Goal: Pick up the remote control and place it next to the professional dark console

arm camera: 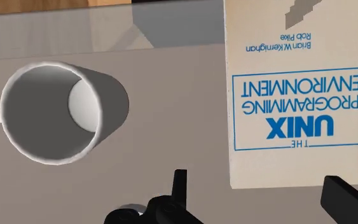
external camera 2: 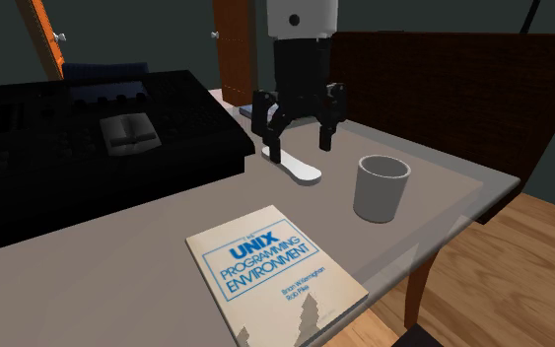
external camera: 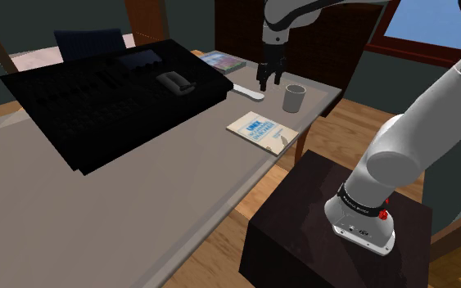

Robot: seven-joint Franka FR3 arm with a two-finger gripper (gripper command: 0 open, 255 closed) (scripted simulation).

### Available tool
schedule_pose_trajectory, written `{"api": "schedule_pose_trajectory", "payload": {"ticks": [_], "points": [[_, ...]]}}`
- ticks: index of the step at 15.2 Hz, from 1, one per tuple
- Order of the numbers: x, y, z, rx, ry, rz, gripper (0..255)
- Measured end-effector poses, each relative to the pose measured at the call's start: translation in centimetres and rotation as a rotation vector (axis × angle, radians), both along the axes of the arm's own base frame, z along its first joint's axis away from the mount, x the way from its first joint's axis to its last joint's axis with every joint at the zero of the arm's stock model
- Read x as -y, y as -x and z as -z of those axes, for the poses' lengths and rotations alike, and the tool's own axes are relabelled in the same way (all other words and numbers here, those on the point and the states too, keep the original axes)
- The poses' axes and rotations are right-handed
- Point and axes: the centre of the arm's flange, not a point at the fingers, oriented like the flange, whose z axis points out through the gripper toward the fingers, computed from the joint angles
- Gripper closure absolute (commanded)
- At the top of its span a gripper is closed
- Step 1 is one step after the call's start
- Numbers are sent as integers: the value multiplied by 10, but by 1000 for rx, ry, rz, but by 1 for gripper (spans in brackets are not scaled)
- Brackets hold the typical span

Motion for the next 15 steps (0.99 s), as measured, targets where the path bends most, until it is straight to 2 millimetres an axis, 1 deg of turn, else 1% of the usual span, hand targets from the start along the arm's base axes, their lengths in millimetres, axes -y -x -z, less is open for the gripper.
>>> {"api": "schedule_pose_trajectory", "payload": {"ticks": [5, 7, 11, 15], "points": [[29, -47, 26, 21, 9, -14, 0], [42, -70, 34, 30, 13, -20, 0], [67, -109, 57, 47, 20, -31, 0], [90, -145, 75, 63, 29, -42, 0]]}}
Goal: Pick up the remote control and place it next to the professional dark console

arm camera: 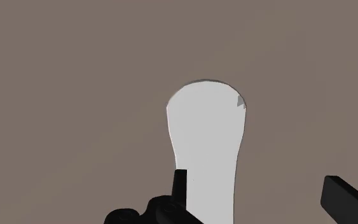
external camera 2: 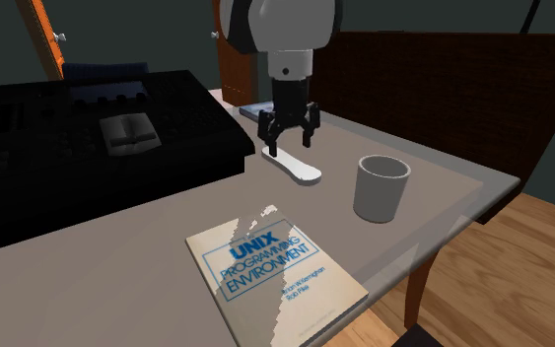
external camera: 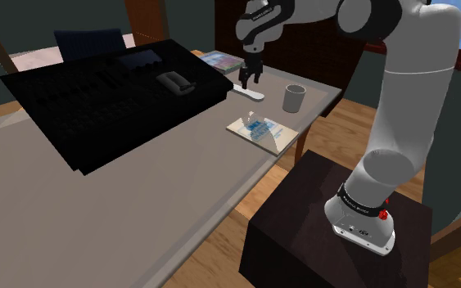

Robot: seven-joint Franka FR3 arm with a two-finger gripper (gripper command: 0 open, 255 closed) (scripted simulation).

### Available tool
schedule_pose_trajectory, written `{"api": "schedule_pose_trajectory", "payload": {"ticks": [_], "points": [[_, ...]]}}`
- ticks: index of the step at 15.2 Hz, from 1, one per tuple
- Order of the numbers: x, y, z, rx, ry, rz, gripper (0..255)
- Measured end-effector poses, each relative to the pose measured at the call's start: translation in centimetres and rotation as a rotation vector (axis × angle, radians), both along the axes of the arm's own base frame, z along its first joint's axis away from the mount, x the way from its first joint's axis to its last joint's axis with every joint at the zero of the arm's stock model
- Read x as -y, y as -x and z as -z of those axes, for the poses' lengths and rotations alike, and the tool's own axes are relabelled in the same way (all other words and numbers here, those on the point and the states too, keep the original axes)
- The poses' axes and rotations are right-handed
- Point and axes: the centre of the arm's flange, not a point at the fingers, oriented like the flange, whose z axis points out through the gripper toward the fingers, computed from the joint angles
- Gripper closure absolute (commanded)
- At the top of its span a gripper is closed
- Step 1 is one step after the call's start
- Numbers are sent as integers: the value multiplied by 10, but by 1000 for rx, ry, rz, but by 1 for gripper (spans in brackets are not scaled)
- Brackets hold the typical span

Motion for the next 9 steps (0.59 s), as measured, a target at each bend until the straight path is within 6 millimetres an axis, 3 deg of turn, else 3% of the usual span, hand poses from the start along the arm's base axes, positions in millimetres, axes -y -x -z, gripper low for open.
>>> {"api": "schedule_pose_trajectory", "payload": {"ticks": [4, 9], "points": [[22, -34, 19, 15, 6, -10, 0], [24, -38, 46, 17, 7, -12, 0]]}}
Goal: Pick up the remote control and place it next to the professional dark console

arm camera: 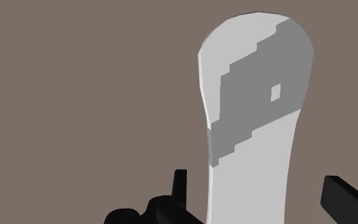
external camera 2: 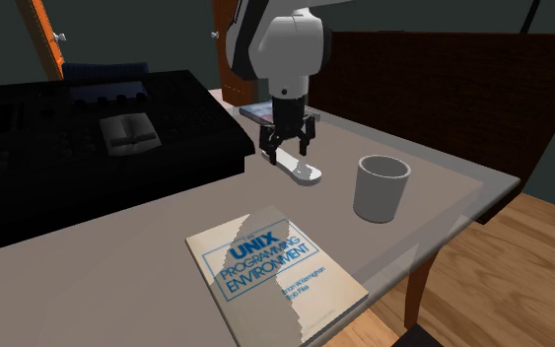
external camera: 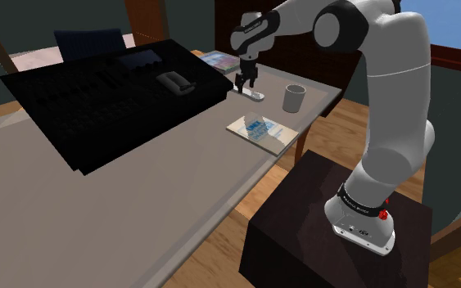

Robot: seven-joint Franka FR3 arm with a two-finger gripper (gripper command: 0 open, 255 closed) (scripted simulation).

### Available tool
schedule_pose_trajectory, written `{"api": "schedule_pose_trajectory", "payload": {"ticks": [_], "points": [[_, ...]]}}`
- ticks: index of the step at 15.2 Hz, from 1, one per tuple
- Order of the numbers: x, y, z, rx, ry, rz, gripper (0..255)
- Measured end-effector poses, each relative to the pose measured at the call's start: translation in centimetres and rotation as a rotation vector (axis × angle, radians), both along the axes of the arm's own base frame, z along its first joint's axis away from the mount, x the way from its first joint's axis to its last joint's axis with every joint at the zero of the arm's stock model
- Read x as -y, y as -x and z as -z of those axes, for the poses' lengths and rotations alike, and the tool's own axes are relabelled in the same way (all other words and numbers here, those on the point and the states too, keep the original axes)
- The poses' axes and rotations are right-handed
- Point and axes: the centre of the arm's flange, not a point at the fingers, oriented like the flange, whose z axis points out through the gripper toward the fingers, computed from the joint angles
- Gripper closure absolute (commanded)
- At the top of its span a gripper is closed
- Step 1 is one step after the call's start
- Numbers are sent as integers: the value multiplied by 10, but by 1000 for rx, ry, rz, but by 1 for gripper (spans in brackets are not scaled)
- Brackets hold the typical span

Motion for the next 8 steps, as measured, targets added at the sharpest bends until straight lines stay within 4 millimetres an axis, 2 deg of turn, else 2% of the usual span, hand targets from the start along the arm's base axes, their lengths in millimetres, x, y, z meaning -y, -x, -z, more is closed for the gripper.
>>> {"api": "schedule_pose_trajectory", "payload": {"ticks": [3, 8], "points": [[1, -1, 11, 0, 0, 0, 0], [1, -1, 12, 1, 0, 0, 0]]}}
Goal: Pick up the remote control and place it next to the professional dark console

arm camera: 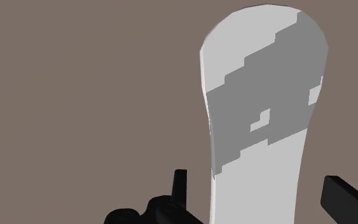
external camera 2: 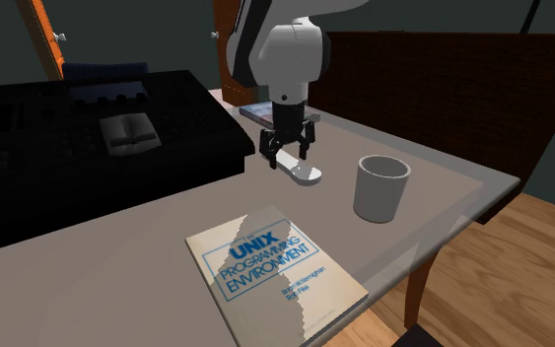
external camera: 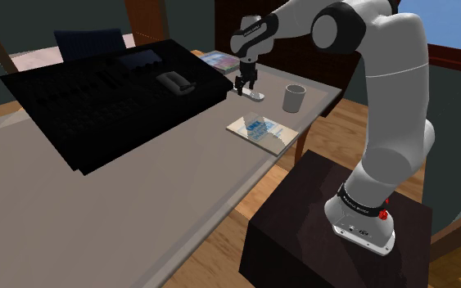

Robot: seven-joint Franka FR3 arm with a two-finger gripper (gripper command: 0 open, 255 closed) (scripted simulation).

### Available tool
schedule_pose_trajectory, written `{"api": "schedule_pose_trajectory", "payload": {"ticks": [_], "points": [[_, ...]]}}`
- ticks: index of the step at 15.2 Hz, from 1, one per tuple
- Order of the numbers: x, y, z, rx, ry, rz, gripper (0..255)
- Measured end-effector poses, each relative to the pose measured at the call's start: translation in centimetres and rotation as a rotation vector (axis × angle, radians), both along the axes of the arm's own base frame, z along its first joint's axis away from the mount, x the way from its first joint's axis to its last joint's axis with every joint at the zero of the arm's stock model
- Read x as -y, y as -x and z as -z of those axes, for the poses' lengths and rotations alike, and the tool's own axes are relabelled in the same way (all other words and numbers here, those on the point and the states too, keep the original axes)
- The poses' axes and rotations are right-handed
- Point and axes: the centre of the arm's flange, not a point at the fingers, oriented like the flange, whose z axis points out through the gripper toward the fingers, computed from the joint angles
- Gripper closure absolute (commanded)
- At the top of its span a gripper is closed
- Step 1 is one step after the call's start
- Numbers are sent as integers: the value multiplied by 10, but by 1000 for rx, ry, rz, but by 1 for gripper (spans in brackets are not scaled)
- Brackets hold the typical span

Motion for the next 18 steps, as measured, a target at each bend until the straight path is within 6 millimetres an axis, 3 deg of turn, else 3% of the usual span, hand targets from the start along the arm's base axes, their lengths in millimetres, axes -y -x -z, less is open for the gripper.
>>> {"api": "schedule_pose_trajectory", "payload": {"ticks": [1, 2, 12, 18], "points": [[0, 0, 0, 0, 0, 0, 0], [0, 0, 0, 0, 0, 0, 255], [0, 0, 0, 0, 0, 0, 255], [1, 1, -25, 0, 0, 0, 255]]}}
